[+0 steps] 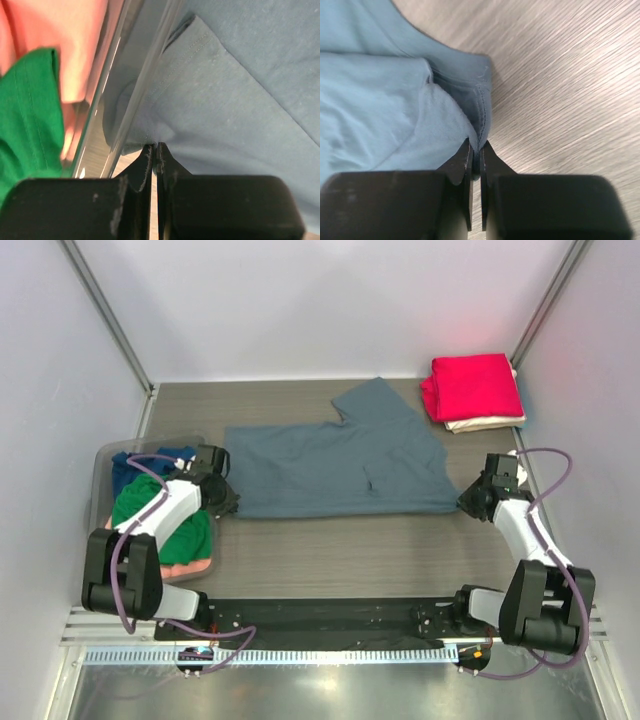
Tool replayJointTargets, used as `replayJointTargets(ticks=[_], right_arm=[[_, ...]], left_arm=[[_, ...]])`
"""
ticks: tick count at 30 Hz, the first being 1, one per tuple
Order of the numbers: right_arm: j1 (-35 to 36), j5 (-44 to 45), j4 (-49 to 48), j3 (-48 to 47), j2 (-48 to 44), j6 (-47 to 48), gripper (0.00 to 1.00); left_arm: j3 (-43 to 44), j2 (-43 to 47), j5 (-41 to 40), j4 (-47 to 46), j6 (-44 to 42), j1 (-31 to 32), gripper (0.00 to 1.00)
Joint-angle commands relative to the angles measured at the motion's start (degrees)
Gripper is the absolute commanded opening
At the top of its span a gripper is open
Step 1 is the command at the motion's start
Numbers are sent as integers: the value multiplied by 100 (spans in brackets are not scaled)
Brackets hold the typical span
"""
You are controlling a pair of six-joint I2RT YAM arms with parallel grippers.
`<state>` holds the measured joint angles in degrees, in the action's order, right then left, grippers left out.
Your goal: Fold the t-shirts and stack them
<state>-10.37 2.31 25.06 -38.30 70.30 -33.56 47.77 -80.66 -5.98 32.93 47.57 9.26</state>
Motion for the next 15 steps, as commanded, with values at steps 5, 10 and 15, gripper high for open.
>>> replayJointTargets(ticks=[5, 10, 15], right_arm=[[-272, -54, 166, 51, -596, 86, 70], [-168, -520, 131, -422, -1141, 324, 78], [782, -258, -98, -2160, -107, 552, 78]], left_arm=[[56, 586, 176, 354, -300, -38, 29], [776, 1148, 45, 1004, -696, -38, 64], [1112, 1369, -219, 1304, -1136, -38, 72]])
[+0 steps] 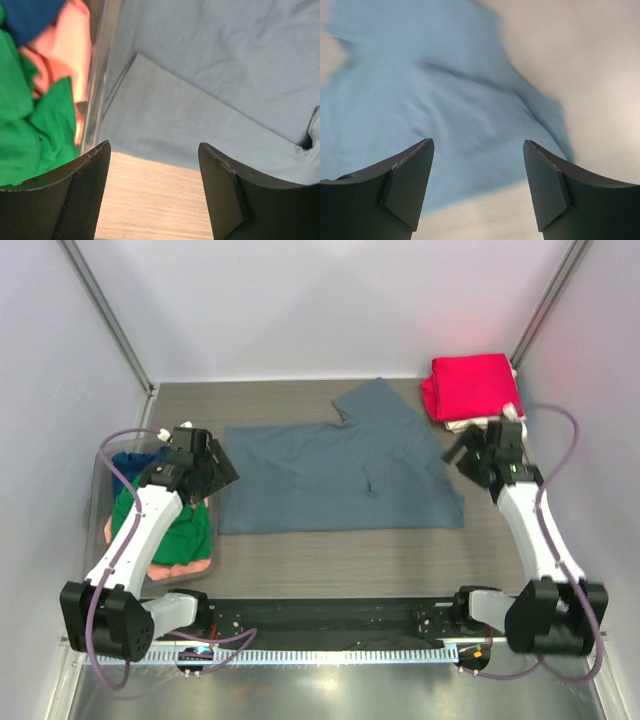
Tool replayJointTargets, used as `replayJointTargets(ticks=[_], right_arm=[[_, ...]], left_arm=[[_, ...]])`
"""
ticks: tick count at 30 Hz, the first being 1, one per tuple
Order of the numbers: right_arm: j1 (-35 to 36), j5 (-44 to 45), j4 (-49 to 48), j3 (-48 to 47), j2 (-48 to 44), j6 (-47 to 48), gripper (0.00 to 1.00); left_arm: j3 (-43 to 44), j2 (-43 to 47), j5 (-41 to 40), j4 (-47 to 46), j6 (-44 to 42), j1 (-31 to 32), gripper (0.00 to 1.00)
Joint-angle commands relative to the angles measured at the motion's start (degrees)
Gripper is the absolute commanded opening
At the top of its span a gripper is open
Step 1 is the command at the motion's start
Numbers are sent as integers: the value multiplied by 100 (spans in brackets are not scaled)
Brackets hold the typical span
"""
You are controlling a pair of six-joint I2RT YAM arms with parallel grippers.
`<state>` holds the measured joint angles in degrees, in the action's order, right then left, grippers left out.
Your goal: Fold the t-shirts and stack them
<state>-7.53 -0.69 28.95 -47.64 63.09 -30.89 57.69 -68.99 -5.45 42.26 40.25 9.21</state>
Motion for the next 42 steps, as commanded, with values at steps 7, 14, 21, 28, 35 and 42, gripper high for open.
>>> replayJointTargets(ticks=[7, 14, 21, 28, 35, 42], right_arm=[[1351, 359, -364, -4259, 3461, 839, 78], [1351, 166, 13, -7687, 6177, 1551, 79], [1351, -238, -107, -9632, 8139, 1604, 80], [1429, -283, -1400, -10088, 9255, 1648, 85], [1605, 42, -2016, -10713, 10038, 1614, 90], [1798, -388, -1761, -10644, 10267, 1332, 74]], left_arm=[[-828, -176, 1359, -646, -395, -25, 71], [-952, -414, 22, -26, 156, -33, 67], [-1857, 1457, -879, -288, 677, -447, 73], [-2464, 1564, 140, -1044, 686, -438, 72], [-2667, 1564, 255, -1246, 590, -306, 70], [-2658, 1371, 317, -1361, 519, -297, 70]])
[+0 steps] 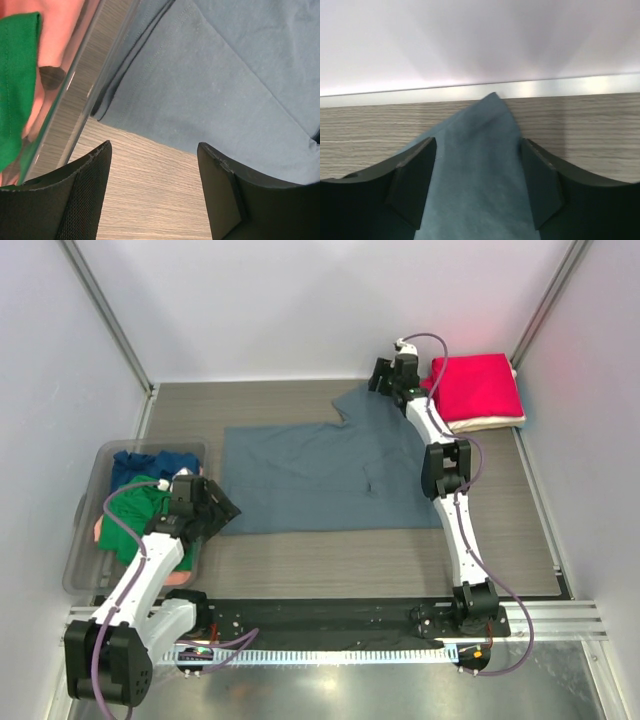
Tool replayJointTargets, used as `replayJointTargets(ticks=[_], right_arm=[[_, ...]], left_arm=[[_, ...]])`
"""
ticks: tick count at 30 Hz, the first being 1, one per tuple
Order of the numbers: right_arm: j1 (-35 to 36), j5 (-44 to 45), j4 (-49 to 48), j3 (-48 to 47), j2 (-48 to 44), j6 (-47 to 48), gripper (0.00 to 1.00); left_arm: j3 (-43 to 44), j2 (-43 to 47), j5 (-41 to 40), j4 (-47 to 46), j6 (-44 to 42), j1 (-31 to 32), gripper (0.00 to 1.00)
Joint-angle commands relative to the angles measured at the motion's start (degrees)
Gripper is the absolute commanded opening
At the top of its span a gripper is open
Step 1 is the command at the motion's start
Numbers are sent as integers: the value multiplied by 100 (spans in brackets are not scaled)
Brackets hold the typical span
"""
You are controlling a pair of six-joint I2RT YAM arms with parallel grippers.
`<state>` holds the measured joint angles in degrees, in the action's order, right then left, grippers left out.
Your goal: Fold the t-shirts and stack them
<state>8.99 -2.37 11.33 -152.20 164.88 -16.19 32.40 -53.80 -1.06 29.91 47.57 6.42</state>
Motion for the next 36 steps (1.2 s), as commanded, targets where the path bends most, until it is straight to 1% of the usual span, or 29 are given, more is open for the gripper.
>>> replayJointTargets(ticks=[1, 2, 3, 5, 6, 8, 9, 12, 14, 15, 17, 18, 19, 20, 21, 23, 24, 25, 26, 27, 28, 29, 30, 31, 32, 33, 34, 35, 36], right_arm=[[164, -176, -8, -57, 27, -157, 71], [155, -185, -60, -21, 18, -192, 65], [138, -193, -61, -29, 35, -209, 48], [103, -220, -52, -38, 36, -271, 36], [85, -246, -44, -20, 36, -289, 21], [24, -360, -157, 50, 18, -280, 12], [15, -387, -253, 128, -60, -245, 1], [-3, -273, -491, 497, -445, 123, 1], [-3, -168, -631, 884, -798, 308, 1], [-3, -98, -702, 1059, -1182, 361, 1], [-12, 8, -834, 1543, -1536, 414, 1], [-12, 70, -869, 1675, -1720, 423, 1], [-12, 70, -904, 1859, -1966, 397, 1], [-12, 18, -940, 1913, -2073, 362, 1], [-12, -52, -940, 1948, -2161, 327, 1], [-12, -228, -931, 2062, -2397, 274, 1], [-12, -272, -931, 2115, -2477, 204, 1], [-20, -386, -931, 2237, -2556, 195, 1], [-12, -422, -931, 2300, -2696, 160, 1], [-12, -466, -922, 2378, -2776, 133, 1], [-3, -501, -931, 2545, -2855, 98, 1], [-3, -571, -922, 2625, -3004, 63, 1], [-3, -615, -931, 2695, -3066, 63, 1], [6, -641, -922, 2844, -3136, 45, 1], [6, -685, -931, 2923, -3207, 54, 1], [15, -694, -931, 3002, -3338, 63, 1], [15, -694, -931, 3125, -3400, 72, 1], [15, -668, -940, 3205, -3462, 80, 1], [15, -703, -940, 3266, -3567, 89, 1]], left_arm=[[-129, -183, -96, -126, -213, -17, 70], [-120, -201, -70, -126, -213, -26, 70], [-111, -210, -52, -126, -222, -18, 70], [-68, -192, -43, -126, -231, -17, 70], [-33, -175, -52, -135, -239, -17, 70], [3, -175, -61, -135, -301, -26, 70], [72, -175, -61, -126, -319, -18, 70], [292, -279, -122, -126, -389, -18, 70], [722, -472, -262, -108, -415, -26, 70], [1150, -769, -376, -91, -450, -18, 70], [1696, -1227, -421, 75, -625, -17, 69], [2326, -1690, -404, 207, -705, -17, 67], [2593, -1886, -412, 321, -749, -26, 66], [2839, -2080, -430, 322, -784, -26, 66], [3285, -2282, -439, 331, -811, -26, 66], [3657, -2862, -544, 182, -828, -26, 66], [4051, -3073, -588, 147, -889, -26, 66], [4237, -3588, -675, -1, -960, -26, 67], [4439, -3872, -685, -55, -1021, -52, 67], [4937, -4153, -624, -56, -1144, -87, 67], [5212, -4530, -467, -64, -1214, -131, 66], [5511, -5204, -13, -56, -1285, -254, 65], [6218, -5611, 70, 40, -1364, -298, 64], [6617, -5972, 71, 293, -1434, -325, 63], [7004, -6654, 71, 400, -1522, -342, 62], [7721, -6965, 27, 628, -1575, -351, 62], [8111, -7256, 1, 813, -1628, -386, 61], [8515, -7868, 1, 1015, -1654, -404, 61], [9216, -8109, -43, 1400, -1672, -422, 61]])
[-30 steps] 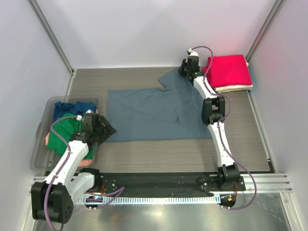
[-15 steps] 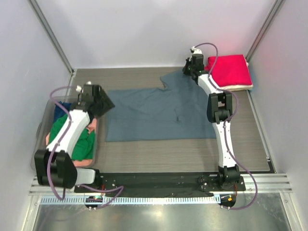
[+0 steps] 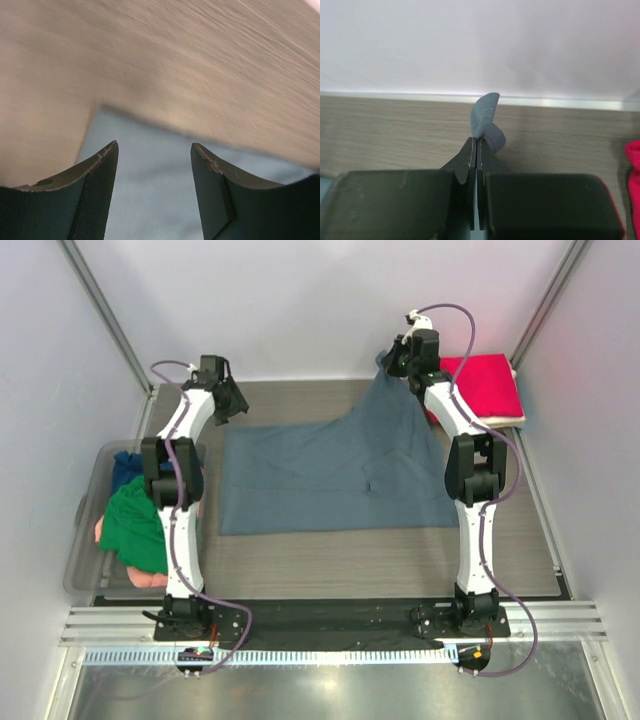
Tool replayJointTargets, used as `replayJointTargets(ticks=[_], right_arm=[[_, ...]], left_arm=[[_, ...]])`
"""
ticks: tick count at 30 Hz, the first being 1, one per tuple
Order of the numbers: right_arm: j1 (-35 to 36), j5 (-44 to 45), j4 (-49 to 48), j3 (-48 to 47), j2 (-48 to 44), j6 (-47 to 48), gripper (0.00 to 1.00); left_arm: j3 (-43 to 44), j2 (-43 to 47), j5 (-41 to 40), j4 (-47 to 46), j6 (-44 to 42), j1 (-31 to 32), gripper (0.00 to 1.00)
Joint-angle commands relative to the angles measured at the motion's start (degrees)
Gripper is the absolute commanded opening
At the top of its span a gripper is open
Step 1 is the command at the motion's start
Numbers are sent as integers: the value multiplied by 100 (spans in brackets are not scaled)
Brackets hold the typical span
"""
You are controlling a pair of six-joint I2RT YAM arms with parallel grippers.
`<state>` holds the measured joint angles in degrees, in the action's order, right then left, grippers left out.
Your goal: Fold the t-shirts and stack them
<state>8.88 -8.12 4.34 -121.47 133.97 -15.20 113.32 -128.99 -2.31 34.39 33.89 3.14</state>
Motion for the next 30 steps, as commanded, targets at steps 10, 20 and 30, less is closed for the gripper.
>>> replayJointTargets(ticks=[10, 20, 30], right_arm=[[17, -137, -258, 616, -609, 193, 1], [-141, -58, -328, 958, -767, 184, 1], [-554, -120, -688, 1670, -1145, 35, 1]], left_arm=[[1474, -1410, 64, 1017, -172, -199, 59], [771, -953, -253, 1034, -84, -199, 56], [1526, -1541, 19, 1500, -321, -164, 13]])
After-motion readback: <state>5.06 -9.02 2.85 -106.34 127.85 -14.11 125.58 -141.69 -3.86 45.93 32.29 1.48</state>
